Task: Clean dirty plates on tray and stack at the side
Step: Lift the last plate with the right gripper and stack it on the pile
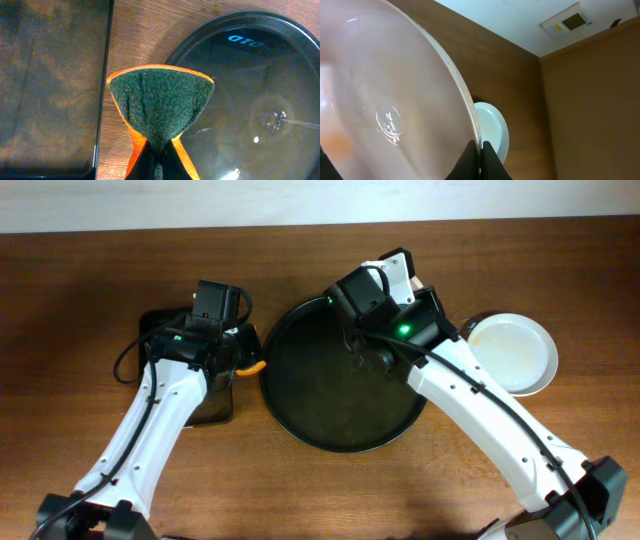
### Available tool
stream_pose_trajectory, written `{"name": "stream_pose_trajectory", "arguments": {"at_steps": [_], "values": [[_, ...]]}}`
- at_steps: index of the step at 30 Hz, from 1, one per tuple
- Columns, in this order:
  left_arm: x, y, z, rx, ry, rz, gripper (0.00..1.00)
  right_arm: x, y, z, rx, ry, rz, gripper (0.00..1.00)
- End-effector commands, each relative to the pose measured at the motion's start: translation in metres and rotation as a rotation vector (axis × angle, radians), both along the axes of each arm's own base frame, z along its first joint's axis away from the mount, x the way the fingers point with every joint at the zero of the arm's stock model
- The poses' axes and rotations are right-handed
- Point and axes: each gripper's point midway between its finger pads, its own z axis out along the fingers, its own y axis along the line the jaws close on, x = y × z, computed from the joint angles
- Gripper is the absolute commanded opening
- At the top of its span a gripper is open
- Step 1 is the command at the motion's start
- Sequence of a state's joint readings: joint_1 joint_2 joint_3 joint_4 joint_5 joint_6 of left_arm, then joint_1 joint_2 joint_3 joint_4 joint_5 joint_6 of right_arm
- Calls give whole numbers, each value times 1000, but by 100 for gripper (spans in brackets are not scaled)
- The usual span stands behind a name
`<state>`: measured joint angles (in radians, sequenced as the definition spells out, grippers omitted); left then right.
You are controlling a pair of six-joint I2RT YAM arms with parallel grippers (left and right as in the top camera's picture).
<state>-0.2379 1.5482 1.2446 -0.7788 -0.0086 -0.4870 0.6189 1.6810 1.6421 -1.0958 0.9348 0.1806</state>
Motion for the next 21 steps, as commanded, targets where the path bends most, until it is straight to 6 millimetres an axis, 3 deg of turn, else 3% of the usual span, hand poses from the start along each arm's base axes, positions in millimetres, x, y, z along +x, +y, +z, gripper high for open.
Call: {"name": "stream_pose_trajectory", "arguments": {"at_steps": [1, 6, 9, 11, 15, 18, 19, 21], "values": [[0, 4, 4, 11, -15, -5, 1, 0, -6, 15, -32, -56, -31, 4], [0, 4, 4, 11, -15, -6, 0, 0, -5, 14, -19, -55, -32, 4], [0, 4, 4, 11, -15, -6, 1, 1, 10, -21, 204, 98, 38, 4], [0, 4, 4, 11, -15, -6, 0, 4, -1, -37, 370, 157, -19, 4], [0, 4, 4, 11, -15, -6, 1, 10, -81, -51, 574, 152, -295, 4], [0, 4, 4, 11, -13, -6, 1, 6, -166, -57, 715, 90, -539, 4], [0, 4, 4, 11, -14, -6, 1, 4, -181, -58, 727, 79, -577, 4], [0, 4, 4, 11, -14, -6, 0, -7, -231, -70, 760, 62, -711, 4]]}}
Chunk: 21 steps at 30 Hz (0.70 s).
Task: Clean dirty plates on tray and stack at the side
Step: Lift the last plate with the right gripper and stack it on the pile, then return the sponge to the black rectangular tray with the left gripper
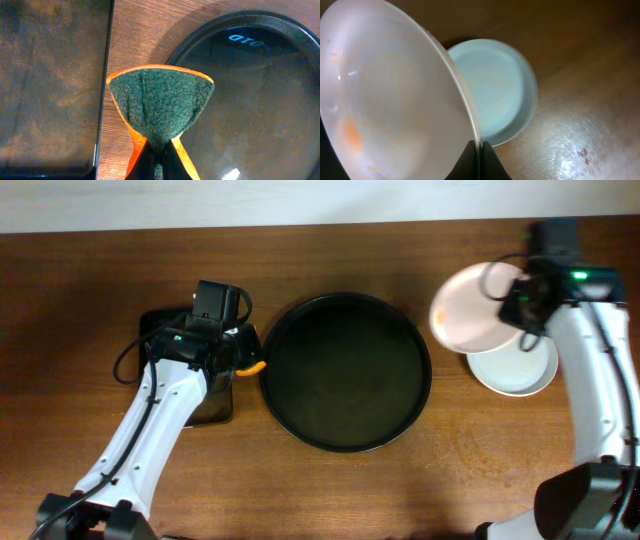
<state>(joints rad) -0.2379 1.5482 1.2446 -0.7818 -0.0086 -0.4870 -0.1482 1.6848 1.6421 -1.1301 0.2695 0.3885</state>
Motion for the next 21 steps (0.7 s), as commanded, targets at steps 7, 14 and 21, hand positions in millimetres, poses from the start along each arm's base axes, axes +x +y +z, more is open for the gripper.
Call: {"name": "stream_pose_trajectory", "arguments": {"at_steps": [7, 14, 21], "values": [[1, 4, 5, 12, -17, -6, 1, -15, -67, -71, 202, 123, -201, 11], [-1, 42, 5, 243, -20, 3, 1, -12, -20, -72, 406, 136, 52, 42], [5, 123, -5, 354, 34, 17, 0, -15, 80, -61, 526, 199, 403, 44]]}}
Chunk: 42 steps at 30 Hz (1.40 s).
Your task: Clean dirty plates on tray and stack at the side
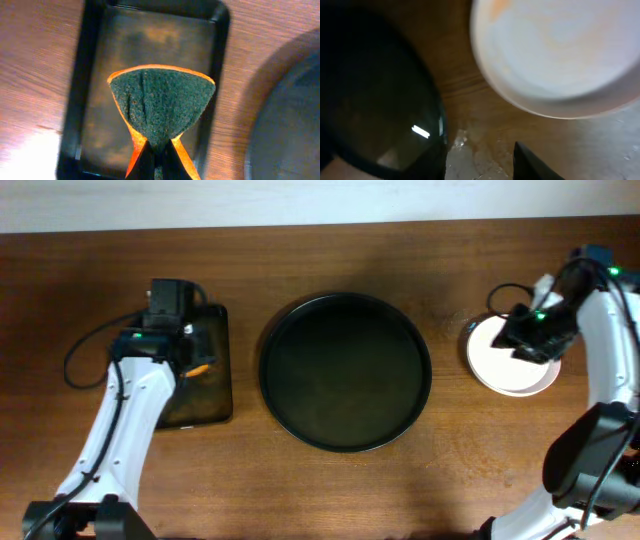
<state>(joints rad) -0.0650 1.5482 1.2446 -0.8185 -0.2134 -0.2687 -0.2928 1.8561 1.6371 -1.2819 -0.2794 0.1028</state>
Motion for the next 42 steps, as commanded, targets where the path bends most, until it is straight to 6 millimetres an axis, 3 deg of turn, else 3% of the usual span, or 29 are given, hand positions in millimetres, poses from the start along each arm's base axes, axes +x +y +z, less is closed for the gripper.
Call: {"name": "stream_pose_trajectory", "arguments": {"at_steps": [1, 6, 11, 12, 13, 14, 16, 17, 18, 20, 21, 23, 27, 31, 34, 37, 39, 42], "values": [[5, 25, -11, 64, 45, -65, 1, 4, 50, 10, 20, -39, 164, 44], [16, 7, -71, -69, 160, -232, 0, 3, 105, 10, 9, -43, 319, 45], [20, 6, -119, -87, 246, -271, 2, 1, 120, 10, 11, -42, 359, 45], [19, 6, -121, -87, 250, -271, 35, 1, 120, 10, 11, -41, 359, 45], [23, 8, -116, -81, 236, -269, 74, 0, 119, 10, 11, -39, 359, 45], [30, 8, -104, -76, 208, -269, 87, 0, 119, 10, 10, -39, 359, 45], [42, 9, -74, -64, 139, -270, 97, 0, 116, 9, -11, -35, 357, 45], [47, 9, -54, -56, 96, -271, 99, 1, 115, 8, -15, -36, 360, 45], [50, 9, -22, -56, 21, -248, 99, 3, 115, 9, -17, -47, 360, 46], [46, 5, 7, -70, -44, -237, 99, 14, 116, 10, -23, -91, 361, 53], [33, -3, 11, -101, -19, -254, 99, 21, 116, 11, -29, -125, 371, 59], [10, -5, -1, -136, 84, -229, 99, 20, 116, 11, -36, -131, 414, 60], [-54, -17, -17, -255, 341, -141, 99, -9, 112, 7, -29, 3, 381, 59], [-76, -24, -10, -283, 366, -194, 99, -31, 110, 15, -35, 16, 382, 60], [-90, -25, 0, -267, 261, -207, 99, -51, 110, 25, -57, -110, 378, 68], [-103, -25, 20, -228, 32, -243, 99, -73, 100, 37, -139, -301, 360, 99], [-116, -26, 38, -193, -164, -266, 99, -87, 95, 54, -193, -439, 341, 99], [-147, -27, 50, -165, -323, -281, 99, -109, 87, 89, -258, -597, 309, 99]]}}
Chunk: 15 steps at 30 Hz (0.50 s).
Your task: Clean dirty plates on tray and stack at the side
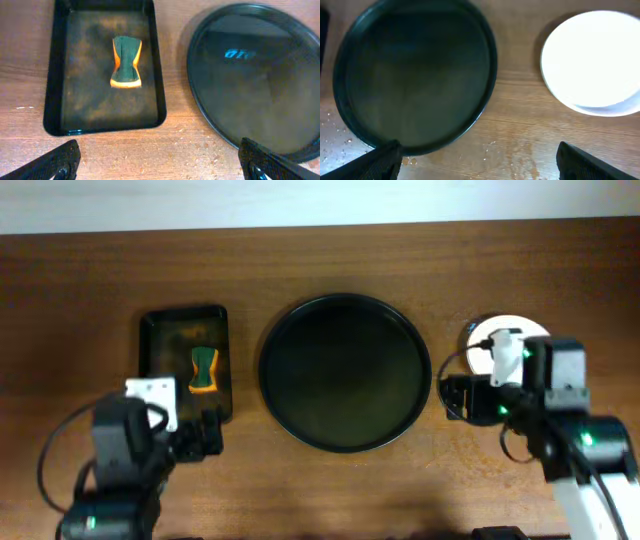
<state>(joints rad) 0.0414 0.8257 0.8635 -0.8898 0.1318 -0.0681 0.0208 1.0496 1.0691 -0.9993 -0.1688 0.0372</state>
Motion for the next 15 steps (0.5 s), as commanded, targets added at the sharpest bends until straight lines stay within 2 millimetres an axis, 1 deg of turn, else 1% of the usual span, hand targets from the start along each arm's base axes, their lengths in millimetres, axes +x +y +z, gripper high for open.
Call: {"name": "stream_pose_trajectory", "arguments": {"at_steps": [1, 3, 5, 10, 12, 13, 15], "values": [[-35, -3, 7, 10, -101, -20, 99, -25, -7, 29, -35, -137, -24, 98], [-38, -3, 13, 11, -132, -20, 99, -29, -8, 35, -35, -160, -25, 99], [-38, -3, 13, 12, -134, -20, 99, -28, -8, 33, -35, -153, -25, 99], [-39, -3, 12, 11, -131, -20, 99, -19, -7, 16, -38, -76, -23, 99], [-39, -3, 12, 12, -131, -20, 99, -13, -7, 2, -40, -16, -21, 99], [-39, -3, 12, 12, -131, -20, 99, -14, -6, -1, -41, -3, -17, 99], [-39, -3, 12, 12, -131, -20, 99, -13, -8, 4, -60, -41, -7, 99]]}}
